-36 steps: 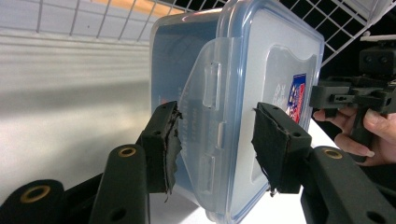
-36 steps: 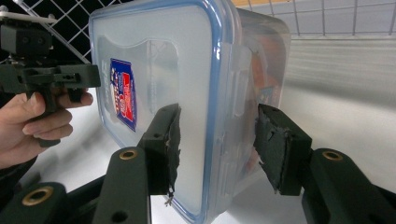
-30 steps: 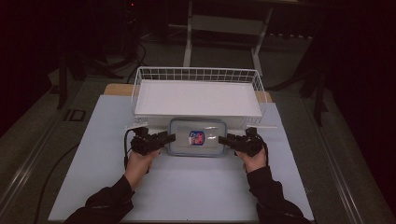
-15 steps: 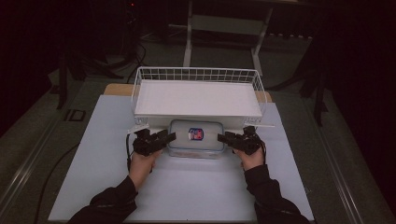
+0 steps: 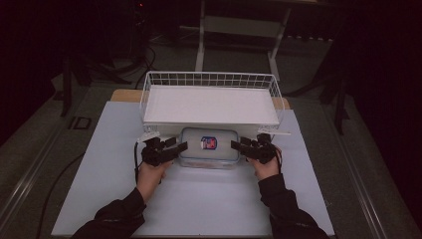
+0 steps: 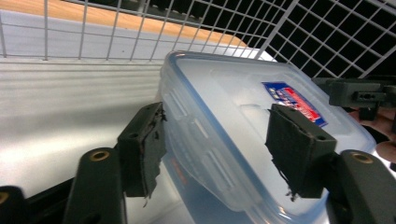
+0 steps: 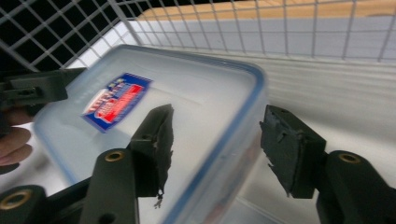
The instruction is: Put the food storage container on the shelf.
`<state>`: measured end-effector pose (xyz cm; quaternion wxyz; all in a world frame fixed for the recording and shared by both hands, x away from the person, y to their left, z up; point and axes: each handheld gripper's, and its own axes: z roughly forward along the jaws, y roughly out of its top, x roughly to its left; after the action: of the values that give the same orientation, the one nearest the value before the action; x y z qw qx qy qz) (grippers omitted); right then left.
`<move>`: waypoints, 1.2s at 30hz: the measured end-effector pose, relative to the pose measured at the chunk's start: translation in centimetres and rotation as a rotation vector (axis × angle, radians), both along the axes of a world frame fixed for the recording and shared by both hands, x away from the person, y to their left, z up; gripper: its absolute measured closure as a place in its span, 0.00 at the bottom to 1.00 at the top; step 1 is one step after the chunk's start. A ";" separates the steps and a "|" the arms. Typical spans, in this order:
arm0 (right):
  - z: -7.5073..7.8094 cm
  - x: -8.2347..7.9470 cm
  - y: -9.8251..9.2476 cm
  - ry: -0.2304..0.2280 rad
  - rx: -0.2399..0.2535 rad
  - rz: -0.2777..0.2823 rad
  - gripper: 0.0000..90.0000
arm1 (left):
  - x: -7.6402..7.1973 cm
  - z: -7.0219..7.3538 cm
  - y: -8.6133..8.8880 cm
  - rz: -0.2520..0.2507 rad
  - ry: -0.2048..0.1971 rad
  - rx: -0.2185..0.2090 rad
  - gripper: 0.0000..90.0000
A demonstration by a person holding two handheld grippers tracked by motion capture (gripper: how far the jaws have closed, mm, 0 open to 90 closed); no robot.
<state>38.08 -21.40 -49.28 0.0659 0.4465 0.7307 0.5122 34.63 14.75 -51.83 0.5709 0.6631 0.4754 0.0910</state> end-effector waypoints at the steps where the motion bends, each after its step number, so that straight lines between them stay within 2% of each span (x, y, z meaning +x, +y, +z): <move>1: 0.1 -0.3 0.0 0.006 0.009 -0.002 0.47 | -0.3 0.3 -0.1 -0.032 -0.018 0.016 0.32; 2: 0.1 -0.3 0.0 0.006 0.009 -0.002 0.47 | -0.3 0.3 -0.1 -0.032 -0.018 0.016 0.31; 3: 0.1 -0.6 0.0 -0.017 -0.002 0.010 0.46 | -0.6 0.6 -0.1 -0.047 -0.019 0.027 0.29; 6: 0.2 -1.1 -0.1 -0.020 0.003 0.007 0.46 | -0.9 0.8 -0.1 -0.067 -0.013 0.035 0.20; 7: 0.5 -1.7 -0.2 -0.033 0.011 -0.003 0.46 | -1.3 0.9 0.0 -0.088 -0.008 0.032 0.17; 8: 0.7 -2.1 -0.3 -0.047 0.018 -0.001 0.46 | -1.3 0.9 0.0 -0.088 -0.008 0.032 0.16; 10: 1.0 -2.4 -0.3 -0.052 0.015 0.004 0.46 | -1.8 1.2 0.1 -0.105 -0.015 0.048 0.15; 11: 1.6 -3.2 -0.1 -0.073 0.002 0.013 0.46 | -2.4 1.5 0.2 -0.128 -0.018 0.055 0.13; 12: 1.6 -3.2 -0.1 -0.073 0.002 0.013 0.46 | -2.4 1.5 0.2 -0.128 -0.018 0.055 0.11; 13: 1.9 -3.9 0.0 -0.088 0.002 0.016 0.46 | -2.8 1.8 0.2 -0.143 -0.013 0.066 0.08; 14: 1.9 -3.9 0.0 -0.088 0.002 0.016 0.46 | -2.8 1.8 0.2 -0.143 -0.013 0.066 0.06; 15: 2.2 -4.7 0.1 -0.096 0.013 0.026 0.46 | -3.3 2.1 0.4 -0.150 -0.003 0.061 0.03; 20: 2.6 -6.3 0.8 -0.121 0.007 0.050 0.49 | -4.4 2.7 0.7 -0.156 -0.016 0.067 0.01; 22: 2.5 -6.9 1.2 -0.116 0.011 0.071 0.52 | -4.9 2.9 0.9 -0.154 -0.024 0.076 0.01; 23: 2.3 -7.4 1.7 -0.106 0.011 0.091 0.59 | -5.4 2.9 0.9 -0.158 -0.032 0.088 0.01; 24: 2.3 -7.4 1.7 -0.106 0.011 0.091 0.59 | -5.4 2.9 0.9 -0.158 -0.032 0.088 0.01; 25: 2.0 -7.7 2.2 -0.103 0.000 0.102 0.64 | -5.9 2.8 0.9 -0.157 -0.048 0.099 0.01; 26: 2.0 -7.7 2.2 -0.103 0.000 0.102 0.64 | -5.9 2.8 0.9 -0.157 -0.048 0.099 0.01; 27: 1.6 -7.9 2.7 -0.100 -0.015 0.110 0.68 | -6.2 2.6 0.9 -0.156 -0.052 0.107 0.01; 30: 1.1 -8.0 3.3 -0.095 -0.026 0.124 0.71 | -6.4 2.2 0.9 -0.154 -0.050 0.098 0.01; 31: 0.7 -8.1 3.8 -0.084 -0.038 0.138 0.77 | -6.4 1.9 0.9 -0.155 -0.045 0.097 0.01; 32: 0.7 -8.1 3.8 -0.084 -0.038 0.138 0.77 | -6.4 1.9 0.9 -0.155 -0.045 0.097 0.01; 33: 0.2 -8.1 4.4 -0.080 -0.059 0.149 0.86 | -6.4 1.6 1.0 -0.149 -0.042 0.102 0.01; 34: 0.2 -8.1 4.4 -0.080 -0.059 0.149 0.86 | -6.4 1.6 1.0 -0.149 -0.042 0.102 0.01; 35: -0.2 -8.1 5.0 -0.066 -0.089 0.158 0.98 | -6.4 1.6 1.1 -0.144 -0.052 0.090 0.01; 36: -0.4 -8.0 5.3 -0.059 -0.099 0.167 1.00 | -6.5 1.6 1.2 -0.142 -0.053 0.094 0.01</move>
<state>30.03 -16.10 -49.73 0.0663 0.3651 0.7875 0.4921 28.17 15.92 -50.23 0.5565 0.7187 0.4071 0.0898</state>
